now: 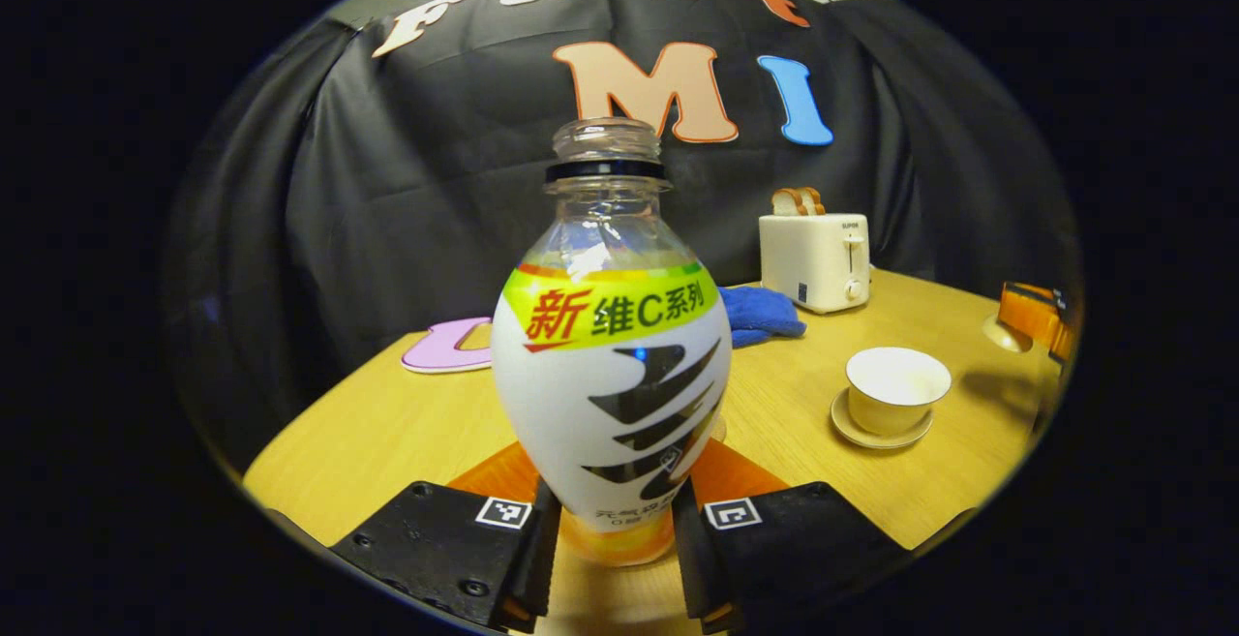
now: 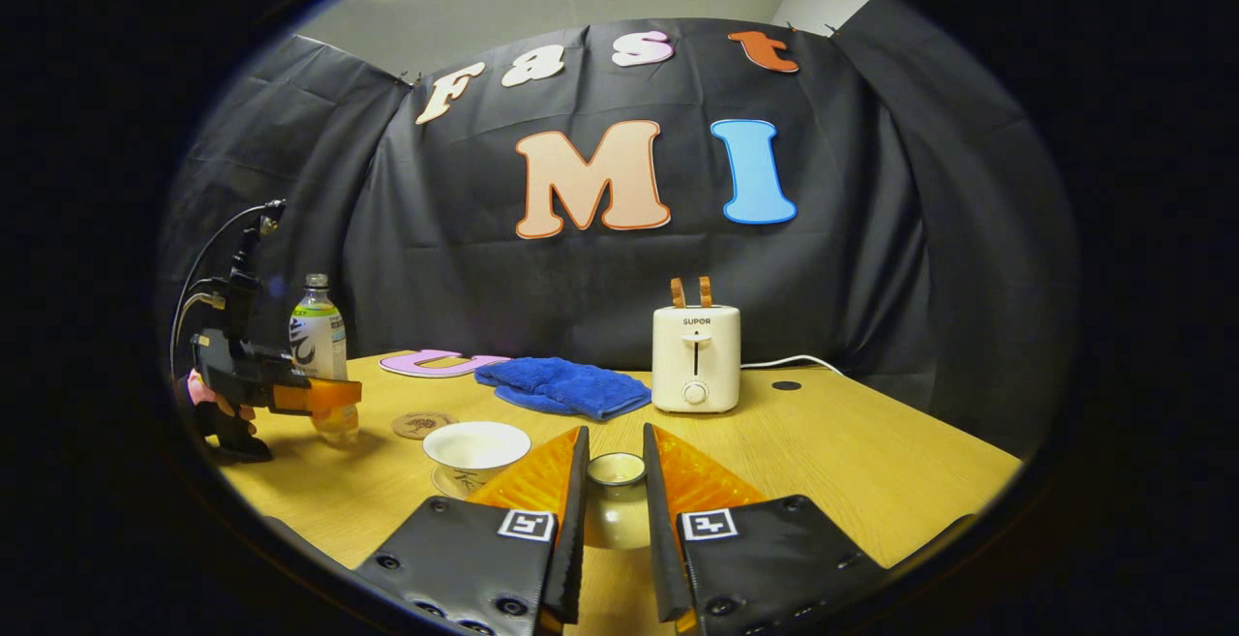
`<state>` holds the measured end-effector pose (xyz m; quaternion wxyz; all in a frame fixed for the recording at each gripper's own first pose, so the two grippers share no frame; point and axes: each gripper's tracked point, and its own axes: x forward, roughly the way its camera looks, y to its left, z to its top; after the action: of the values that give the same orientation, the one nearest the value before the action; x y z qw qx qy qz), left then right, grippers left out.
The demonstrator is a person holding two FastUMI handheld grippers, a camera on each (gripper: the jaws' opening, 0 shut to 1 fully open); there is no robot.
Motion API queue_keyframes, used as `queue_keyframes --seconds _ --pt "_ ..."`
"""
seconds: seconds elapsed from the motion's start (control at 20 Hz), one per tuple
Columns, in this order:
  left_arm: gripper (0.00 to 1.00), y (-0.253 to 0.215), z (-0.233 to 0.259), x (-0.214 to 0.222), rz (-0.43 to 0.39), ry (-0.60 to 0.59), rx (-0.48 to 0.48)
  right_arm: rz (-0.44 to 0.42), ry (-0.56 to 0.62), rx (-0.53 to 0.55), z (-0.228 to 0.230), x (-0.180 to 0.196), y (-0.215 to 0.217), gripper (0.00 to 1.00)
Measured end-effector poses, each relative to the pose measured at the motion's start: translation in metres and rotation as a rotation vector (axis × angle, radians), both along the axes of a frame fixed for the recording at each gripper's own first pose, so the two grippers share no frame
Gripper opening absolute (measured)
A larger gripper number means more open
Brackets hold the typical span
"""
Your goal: Open the teacup lid with one hand, grasp the water bottle and pour water into the teacup with the other hand; after pouring, place the water bottle on the coaster and then close the teacup lid.
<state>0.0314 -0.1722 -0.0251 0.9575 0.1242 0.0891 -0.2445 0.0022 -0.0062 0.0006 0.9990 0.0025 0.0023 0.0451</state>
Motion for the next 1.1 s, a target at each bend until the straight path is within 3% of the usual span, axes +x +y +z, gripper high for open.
queue_keyframes --seconds 0.25,0.5,1.1 --pt "0.48 -0.008 0.021 0.007 -0.030 -0.155 0.353 -0.052 -0.002 -0.002 0.000 0.002 -0.015 0.32" --pt "0.48 -0.018 0.025 0.006 -0.087 -0.254 0.630 -0.058 0.002 -0.002 0.000 0.003 -0.021 0.33" --pt "0.48 -0.025 -0.007 0.011 -0.265 -0.287 1.113 -0.059 0.001 -0.002 0.000 0.005 -0.022 0.33"
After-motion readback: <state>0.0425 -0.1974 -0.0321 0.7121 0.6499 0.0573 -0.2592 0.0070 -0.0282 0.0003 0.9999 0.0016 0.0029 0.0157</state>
